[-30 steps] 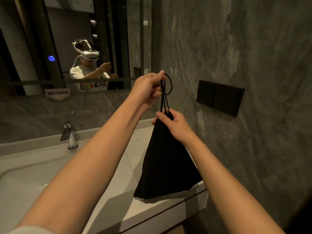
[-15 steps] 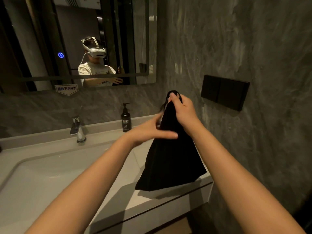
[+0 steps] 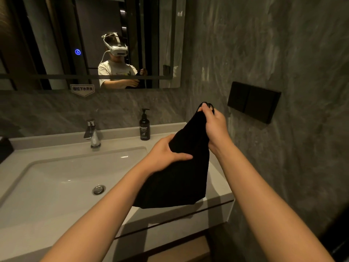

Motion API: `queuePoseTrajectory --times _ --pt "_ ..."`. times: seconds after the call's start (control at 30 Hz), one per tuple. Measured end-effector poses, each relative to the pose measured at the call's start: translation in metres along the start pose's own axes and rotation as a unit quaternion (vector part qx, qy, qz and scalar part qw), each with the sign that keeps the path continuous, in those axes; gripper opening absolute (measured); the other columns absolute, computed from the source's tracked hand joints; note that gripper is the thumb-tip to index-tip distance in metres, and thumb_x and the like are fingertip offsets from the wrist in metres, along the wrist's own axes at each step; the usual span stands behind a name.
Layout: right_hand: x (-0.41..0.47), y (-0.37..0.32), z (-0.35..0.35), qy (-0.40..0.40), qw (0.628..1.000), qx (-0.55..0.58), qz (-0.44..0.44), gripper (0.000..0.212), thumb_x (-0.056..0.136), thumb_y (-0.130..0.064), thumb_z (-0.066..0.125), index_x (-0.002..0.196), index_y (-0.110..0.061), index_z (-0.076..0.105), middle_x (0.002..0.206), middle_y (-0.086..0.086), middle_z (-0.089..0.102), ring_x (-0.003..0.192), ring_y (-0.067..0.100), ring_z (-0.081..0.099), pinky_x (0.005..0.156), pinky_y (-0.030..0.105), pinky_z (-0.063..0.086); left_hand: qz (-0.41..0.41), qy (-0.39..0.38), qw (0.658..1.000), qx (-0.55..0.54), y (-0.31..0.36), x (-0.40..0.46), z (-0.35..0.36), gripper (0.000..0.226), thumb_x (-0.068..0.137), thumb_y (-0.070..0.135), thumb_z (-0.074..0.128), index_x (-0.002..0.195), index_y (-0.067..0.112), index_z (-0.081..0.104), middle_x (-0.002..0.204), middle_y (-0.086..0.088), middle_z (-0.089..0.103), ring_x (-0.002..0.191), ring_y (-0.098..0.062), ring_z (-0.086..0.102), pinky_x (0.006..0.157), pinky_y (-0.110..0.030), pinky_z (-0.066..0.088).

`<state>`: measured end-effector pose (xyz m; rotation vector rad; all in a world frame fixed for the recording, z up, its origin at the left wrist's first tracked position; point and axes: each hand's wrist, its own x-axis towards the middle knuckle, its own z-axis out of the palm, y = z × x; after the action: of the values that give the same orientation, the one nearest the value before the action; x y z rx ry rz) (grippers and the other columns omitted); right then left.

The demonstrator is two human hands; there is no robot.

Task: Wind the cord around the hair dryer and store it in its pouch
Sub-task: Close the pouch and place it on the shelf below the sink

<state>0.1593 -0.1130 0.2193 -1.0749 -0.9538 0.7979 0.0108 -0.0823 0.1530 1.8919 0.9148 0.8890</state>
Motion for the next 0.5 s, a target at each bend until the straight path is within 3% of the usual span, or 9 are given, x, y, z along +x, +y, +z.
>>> queuePoseTrajectory --times 0.1,0.17,0.2,0.27,0.4,0.5 --pt "-0.003 0.0 -0.012 -0.049 0.996 -0.008 0.07 0.023 0.094 -0.027 0.056 0.087 -0.007 0.065 0.082 0.012 0.067 0.075 0.019 0.064 0.073 0.032 0.051 0.005 0.005 1.0 0.01 -0.004 -0.011 -0.001 0.074 0.066 0.028 0.085 0.132 0.02 0.053 0.121 0.007 0.065 0.113 -0.008 0.061 0.101 -0.03 0.046" --pt "-0.007 0.002 -0.019 -0.083 0.988 -0.001 0.133 0.029 0.091 -0.025 0.058 0.104 0.0 0.066 0.107 0.025 0.067 0.093 0.029 0.066 0.092 0.041 0.05 0.016 0.022 0.999 0.037 -0.007 -0.021 0.0 0.072 0.067 0.024 0.085 0.132 0.021 0.052 0.121 0.01 0.063 0.114 -0.005 0.058 0.099 -0.018 0.043" --pt "-0.009 0.004 -0.023 -0.108 0.98 0.002 0.168 0.027 0.09 -0.024 0.058 0.103 -0.002 0.066 0.11 0.025 0.066 0.098 0.03 0.064 0.097 0.042 0.046 0.028 0.034 0.997 0.059 -0.009 -0.026 0.001 0.07 0.068 0.022 0.085 0.13 0.022 0.052 0.119 0.012 0.062 0.114 -0.004 0.057 0.095 -0.01 0.041" --pt "-0.017 0.008 -0.03 -0.186 0.951 0.008 0.245 0.019 0.087 -0.028 0.057 0.09 -0.011 0.065 0.1 0.014 0.063 0.098 0.026 0.059 0.102 0.042 0.04 0.057 0.051 0.991 0.111 -0.011 -0.036 0.002 0.069 0.069 0.021 0.084 0.129 0.027 0.051 0.119 0.013 0.061 0.115 -0.003 0.056 0.092 -0.004 0.038" --pt "-0.033 0.027 -0.038 -0.296 0.883 0.035 0.362 0.036 0.081 -0.045 0.059 0.096 -0.012 0.065 0.1 0.013 0.063 0.106 0.031 0.055 0.107 0.05 0.034 0.106 0.05 0.962 0.246 -0.016 -0.052 -0.009 0.066 0.075 0.029 0.078 0.134 0.031 0.046 0.128 0.007 0.061 0.12 -0.009 0.054 0.1 -0.03 0.046" --pt "-0.045 0.038 -0.036 -0.328 0.869 -0.009 0.37 0.053 0.075 -0.056 0.067 0.105 -0.012 0.07 0.111 0.016 0.066 0.118 0.035 0.055 0.108 0.052 0.036 0.108 0.045 0.942 0.314 -0.02 -0.062 -0.015 0.068 0.078 0.024 0.075 0.138 0.03 0.043 0.132 0.005 0.058 0.123 -0.012 0.052 0.103 -0.034 0.044"
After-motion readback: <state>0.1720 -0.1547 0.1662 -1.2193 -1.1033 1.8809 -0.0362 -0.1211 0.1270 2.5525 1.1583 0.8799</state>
